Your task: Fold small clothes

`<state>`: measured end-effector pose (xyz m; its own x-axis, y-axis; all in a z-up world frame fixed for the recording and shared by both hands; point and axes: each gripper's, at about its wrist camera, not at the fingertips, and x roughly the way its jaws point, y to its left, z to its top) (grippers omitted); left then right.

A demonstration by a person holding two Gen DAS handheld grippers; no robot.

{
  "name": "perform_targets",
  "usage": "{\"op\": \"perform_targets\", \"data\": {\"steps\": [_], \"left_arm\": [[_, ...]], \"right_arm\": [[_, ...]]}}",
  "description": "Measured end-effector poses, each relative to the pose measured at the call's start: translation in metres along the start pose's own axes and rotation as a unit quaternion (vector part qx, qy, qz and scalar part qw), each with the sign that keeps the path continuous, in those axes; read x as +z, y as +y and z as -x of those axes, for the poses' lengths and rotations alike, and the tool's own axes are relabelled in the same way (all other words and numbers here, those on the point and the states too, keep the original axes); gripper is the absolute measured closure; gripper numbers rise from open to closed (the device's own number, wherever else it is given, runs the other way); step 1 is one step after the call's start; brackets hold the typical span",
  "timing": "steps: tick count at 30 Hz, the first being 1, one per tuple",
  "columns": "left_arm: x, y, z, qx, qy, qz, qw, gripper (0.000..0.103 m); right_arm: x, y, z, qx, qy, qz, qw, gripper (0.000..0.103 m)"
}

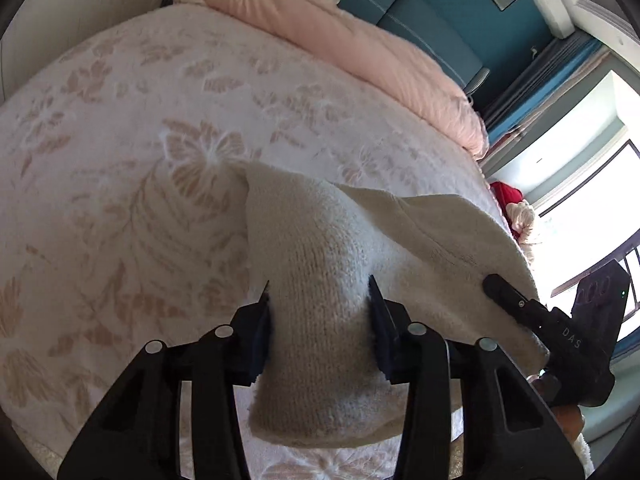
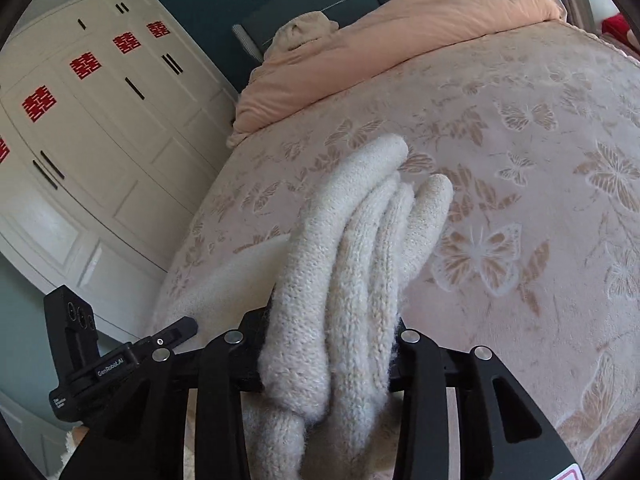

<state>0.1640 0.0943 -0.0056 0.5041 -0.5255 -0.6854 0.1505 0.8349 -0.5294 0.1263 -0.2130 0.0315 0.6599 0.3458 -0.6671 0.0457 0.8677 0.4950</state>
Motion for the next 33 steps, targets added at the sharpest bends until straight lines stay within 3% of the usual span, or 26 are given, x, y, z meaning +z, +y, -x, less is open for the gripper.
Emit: {"op": "perform_targets", "data": {"steps": [2,4,5,6,8,10,13,15,16,17,22,28,29,33], "left_arm": [[-0.001,0.000,-0.006,0.022,0.006,-0.012,0.9997,0.050],[-0.013,0.005,-0.032,0.077,0.031,-0.039,0.9958,0.049],[-0.021,0.007,-0.045,0.114,0.055,-0.053,0.9905,0.051],[-0.031,0.011,-0.050,0.132,0.070,-0.060,0.9870,0.048],[-0.042,0.012,-0.034,0.131,0.048,-0.058,0.9885,0.046],[-0.047,0.009,-0.020,0.150,0.036,-0.070,0.9856,0.043],[-0.057,0.004,-0.015,0.162,0.033,-0.081,0.9829,0.037],[-0.066,0.000,-0.027,0.185,0.054,-0.103,0.9758,0.037],[-0.070,-0.003,-0.031,0.198,0.060,-0.113,0.9719,0.037],[-0.074,-0.007,-0.032,0.205,0.061,-0.121,0.9693,0.037],[-0.085,-0.031,-0.015,0.228,0.056,-0.151,0.9603,0.037],[-0.100,-0.057,0.004,0.238,0.043,-0.156,0.9576,0.020],[-0.103,-0.062,0.007,0.242,0.039,-0.160,0.9561,0.016],[-0.116,-0.081,0.015,0.249,0.029,-0.172,0.9527,0.015]], "right_arm": [[-0.011,-0.026,-0.027,-0.034,0.044,-0.013,0.998,0.058],[-0.028,-0.062,-0.062,-0.108,0.116,-0.038,0.987,0.056],[-0.034,-0.073,-0.062,-0.126,0.125,-0.060,0.982,0.057],[-0.037,-0.074,-0.047,-0.094,0.092,-0.079,0.988,0.057],[-0.035,-0.053,-0.011,-0.104,0.040,-0.054,0.992,0.058],[-0.036,-0.027,0.015,-0.085,0.016,-0.014,0.996,0.067],[-0.053,-0.007,0.005,-0.094,0.055,0.057,0.992,0.079],[-0.075,-0.020,-0.030,-0.162,0.111,0.092,0.976,0.098],[-0.085,-0.035,-0.041,-0.173,0.126,0.085,0.973,0.099],[-0.087,-0.041,-0.036,-0.165,0.114,0.070,0.977,0.100],[-0.081,-0.021,0.012,-0.155,0.072,0.052,0.984,0.097],[-0.103,-0.012,0.056,-0.143,0.050,0.033,0.988,0.096],[-0.108,-0.010,0.060,-0.142,0.050,0.031,0.988,0.092],[-0.125,0.002,0.075,-0.165,0.039,0.045,0.984,0.086]]}}
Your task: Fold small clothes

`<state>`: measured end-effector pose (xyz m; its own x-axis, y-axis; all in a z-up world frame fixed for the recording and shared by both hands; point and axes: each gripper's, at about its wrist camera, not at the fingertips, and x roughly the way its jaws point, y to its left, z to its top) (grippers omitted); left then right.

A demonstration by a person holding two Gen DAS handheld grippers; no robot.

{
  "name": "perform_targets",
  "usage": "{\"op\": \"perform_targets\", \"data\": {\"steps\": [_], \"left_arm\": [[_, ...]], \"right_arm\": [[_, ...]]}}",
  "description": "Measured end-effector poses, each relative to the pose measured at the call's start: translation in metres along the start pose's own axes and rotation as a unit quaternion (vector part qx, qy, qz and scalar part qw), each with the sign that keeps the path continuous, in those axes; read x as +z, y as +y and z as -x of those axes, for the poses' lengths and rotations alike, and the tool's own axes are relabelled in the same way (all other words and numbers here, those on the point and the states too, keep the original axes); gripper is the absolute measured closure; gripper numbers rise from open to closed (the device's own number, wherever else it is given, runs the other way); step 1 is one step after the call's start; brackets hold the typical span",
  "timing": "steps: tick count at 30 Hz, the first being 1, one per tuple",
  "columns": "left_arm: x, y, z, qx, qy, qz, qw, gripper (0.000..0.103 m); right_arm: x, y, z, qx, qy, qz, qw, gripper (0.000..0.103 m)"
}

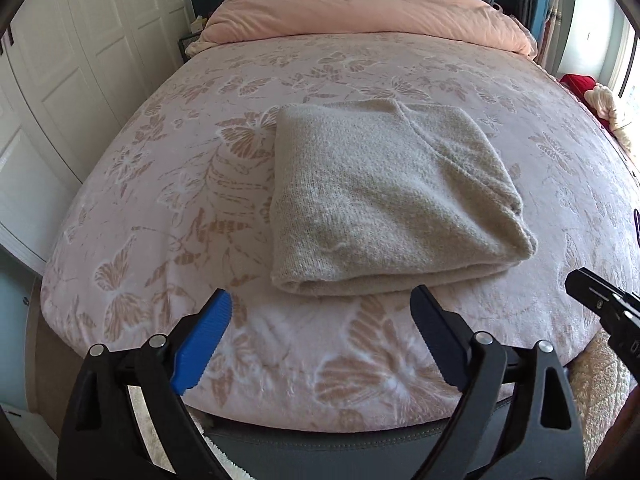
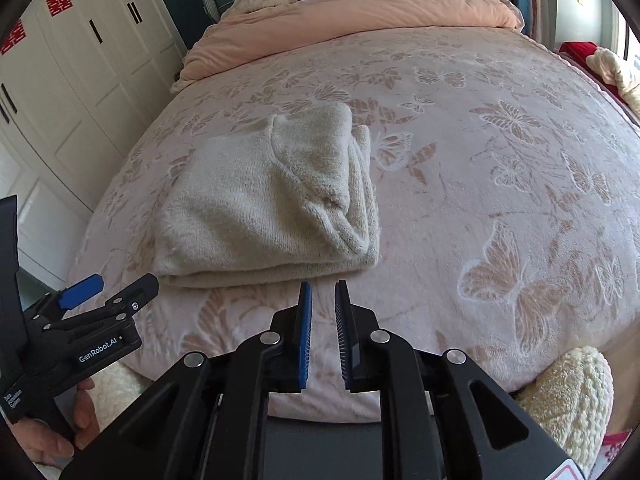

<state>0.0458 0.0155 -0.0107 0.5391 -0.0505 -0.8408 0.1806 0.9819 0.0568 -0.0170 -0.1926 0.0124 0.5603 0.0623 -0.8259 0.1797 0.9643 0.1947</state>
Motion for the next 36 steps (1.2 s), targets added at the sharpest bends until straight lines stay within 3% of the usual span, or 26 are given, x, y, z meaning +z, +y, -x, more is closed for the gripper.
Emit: {"op": "perform_targets", "data": {"steps": [1,3,5,23,36], "left_arm": [[-0.002,-0.003,0.003,0.002,0.000,0.001,1.0000,0.014],[-0.006,-0.007,0.008,0.003,-0.001,0.004,1.0000,0.014],[-0.009,-0.010,0.012,0.002,-0.003,0.010,0.9999,0.013],[-0.039,-0.024,0.045,0.040,-0.043,0.015,0.9981,0.012],[-0.055,-0.019,0.053,0.034,-0.053,0.023,0.9977,0.012]], "right_arm": [[-0.003,0.001,0.004,-0.005,-0.004,-0.002,1.000,0.082],[-0.008,0.003,0.011,-0.013,-0.013,-0.004,1.000,0.063],[-0.013,0.007,0.015,-0.024,-0.024,0.000,0.999,0.058],[-0.047,0.022,0.027,-0.034,-0.026,0.019,0.999,0.052],[-0.060,0.022,0.036,-0.040,-0.036,0.016,0.998,0.052]]}}
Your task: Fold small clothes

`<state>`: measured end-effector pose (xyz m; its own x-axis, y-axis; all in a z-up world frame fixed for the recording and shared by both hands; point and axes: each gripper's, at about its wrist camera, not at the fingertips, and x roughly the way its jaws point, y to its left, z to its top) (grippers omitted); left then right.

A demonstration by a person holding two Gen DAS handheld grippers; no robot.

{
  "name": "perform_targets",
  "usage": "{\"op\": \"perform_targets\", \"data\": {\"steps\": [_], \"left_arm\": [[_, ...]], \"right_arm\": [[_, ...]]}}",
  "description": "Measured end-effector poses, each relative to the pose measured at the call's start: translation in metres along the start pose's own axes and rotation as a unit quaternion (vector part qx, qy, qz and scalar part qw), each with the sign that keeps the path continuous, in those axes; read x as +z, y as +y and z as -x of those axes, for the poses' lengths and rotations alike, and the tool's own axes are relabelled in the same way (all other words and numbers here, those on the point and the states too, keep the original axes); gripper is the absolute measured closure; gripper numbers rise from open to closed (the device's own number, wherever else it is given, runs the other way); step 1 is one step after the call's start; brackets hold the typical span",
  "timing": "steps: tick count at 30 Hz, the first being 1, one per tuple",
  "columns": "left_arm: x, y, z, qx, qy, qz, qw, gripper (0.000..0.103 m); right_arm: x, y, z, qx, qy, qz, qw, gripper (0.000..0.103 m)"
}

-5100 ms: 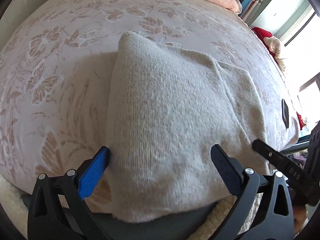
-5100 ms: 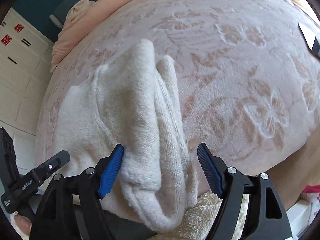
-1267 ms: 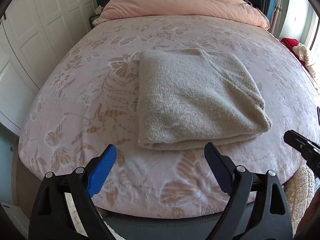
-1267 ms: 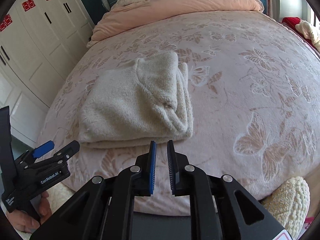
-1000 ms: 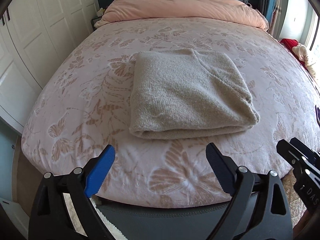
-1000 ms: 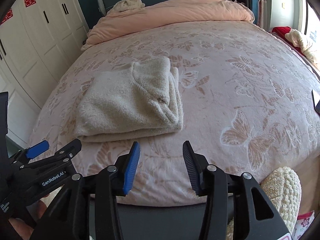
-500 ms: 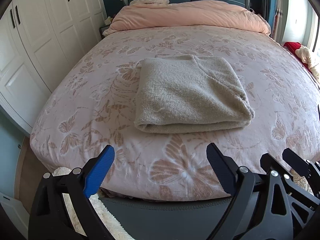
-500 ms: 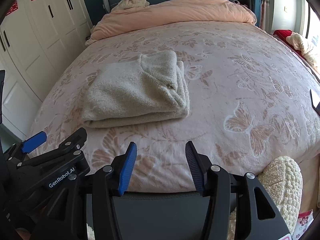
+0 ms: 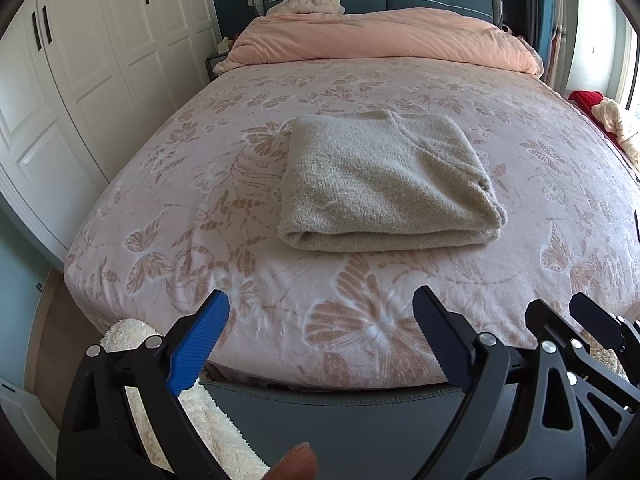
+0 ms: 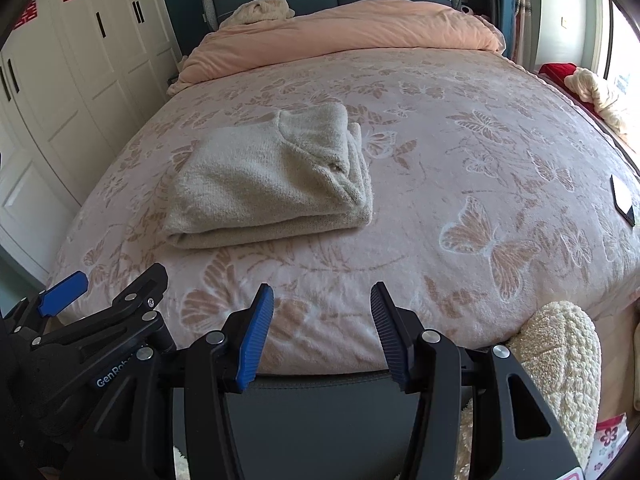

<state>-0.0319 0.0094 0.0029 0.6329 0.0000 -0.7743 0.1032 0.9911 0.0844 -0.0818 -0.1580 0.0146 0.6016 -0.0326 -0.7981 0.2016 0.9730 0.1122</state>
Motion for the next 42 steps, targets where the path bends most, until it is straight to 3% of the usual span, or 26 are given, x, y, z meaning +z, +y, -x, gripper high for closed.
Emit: {"op": "perform_targets", "data": {"steps": [23,42], "left_arm": [[-0.004,-0.004,0.013,0.025,-0.037,-0.013,0.9989,0.012],[-0.004,-0.003,0.007,0.026,-0.031,-0.016,0.9991,0.014]], "right_arm": [[-0.002,-0.003,0.006,-0.018,-0.007,0.001,1.000,0.052],[-0.003,-0.003,0.002,-0.027,-0.002,0.005,1.000,0.052]]}}
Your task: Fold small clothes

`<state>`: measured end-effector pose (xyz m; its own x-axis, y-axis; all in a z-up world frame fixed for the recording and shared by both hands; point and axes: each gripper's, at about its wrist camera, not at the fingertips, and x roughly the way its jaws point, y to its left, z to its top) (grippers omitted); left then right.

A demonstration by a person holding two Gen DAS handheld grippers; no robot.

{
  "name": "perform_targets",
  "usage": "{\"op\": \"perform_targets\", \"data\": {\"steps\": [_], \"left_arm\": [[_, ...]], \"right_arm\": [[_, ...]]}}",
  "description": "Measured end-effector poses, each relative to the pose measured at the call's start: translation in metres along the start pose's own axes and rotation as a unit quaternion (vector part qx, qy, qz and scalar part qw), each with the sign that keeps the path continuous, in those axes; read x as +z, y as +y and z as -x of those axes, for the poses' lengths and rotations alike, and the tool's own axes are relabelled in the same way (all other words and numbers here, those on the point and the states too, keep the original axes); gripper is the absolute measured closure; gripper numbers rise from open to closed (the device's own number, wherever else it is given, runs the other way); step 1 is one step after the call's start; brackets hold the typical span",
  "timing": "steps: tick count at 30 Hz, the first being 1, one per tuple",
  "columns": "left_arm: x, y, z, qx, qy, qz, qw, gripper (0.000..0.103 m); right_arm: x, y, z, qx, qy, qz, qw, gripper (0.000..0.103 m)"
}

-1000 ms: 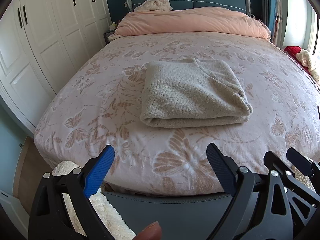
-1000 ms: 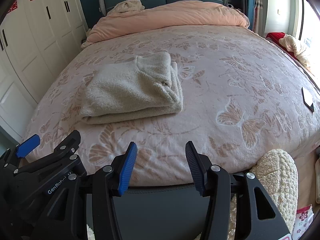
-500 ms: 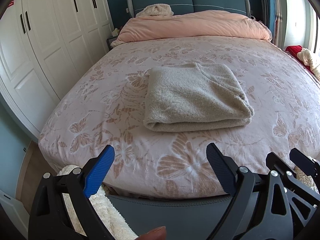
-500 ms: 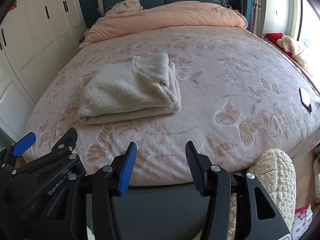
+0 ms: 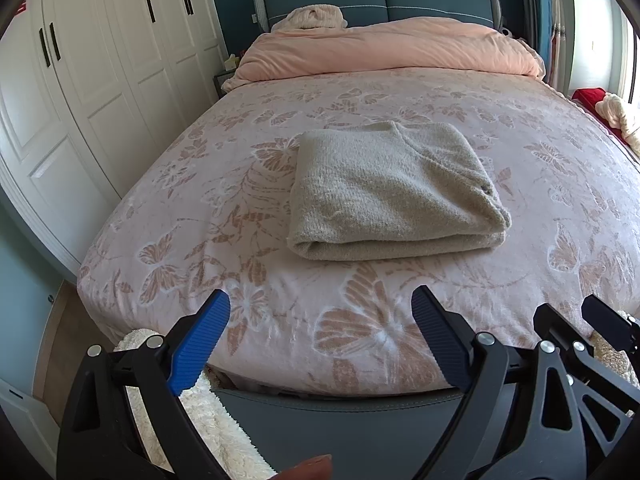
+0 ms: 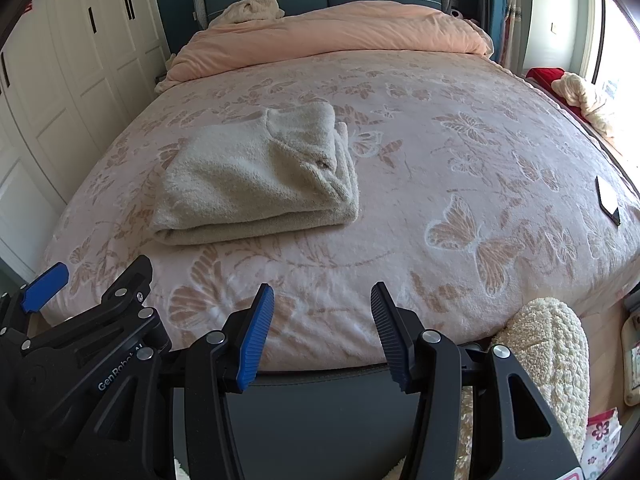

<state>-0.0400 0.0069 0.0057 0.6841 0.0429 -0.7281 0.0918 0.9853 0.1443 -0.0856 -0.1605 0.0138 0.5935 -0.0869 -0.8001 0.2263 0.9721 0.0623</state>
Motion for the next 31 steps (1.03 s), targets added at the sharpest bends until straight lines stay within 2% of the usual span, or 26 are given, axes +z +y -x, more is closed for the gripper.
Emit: {"op": "perform_targets", "data": {"steps": [31], "left_arm": [[-0.0017,0.0004,-0.0012,-0.002,0.000,-0.001,1.0000,0.021]], "right_arm": [[-0.0022,-0.0013,-0.0017,-0.012,0.001,0.007,1.000,0.053]]}}
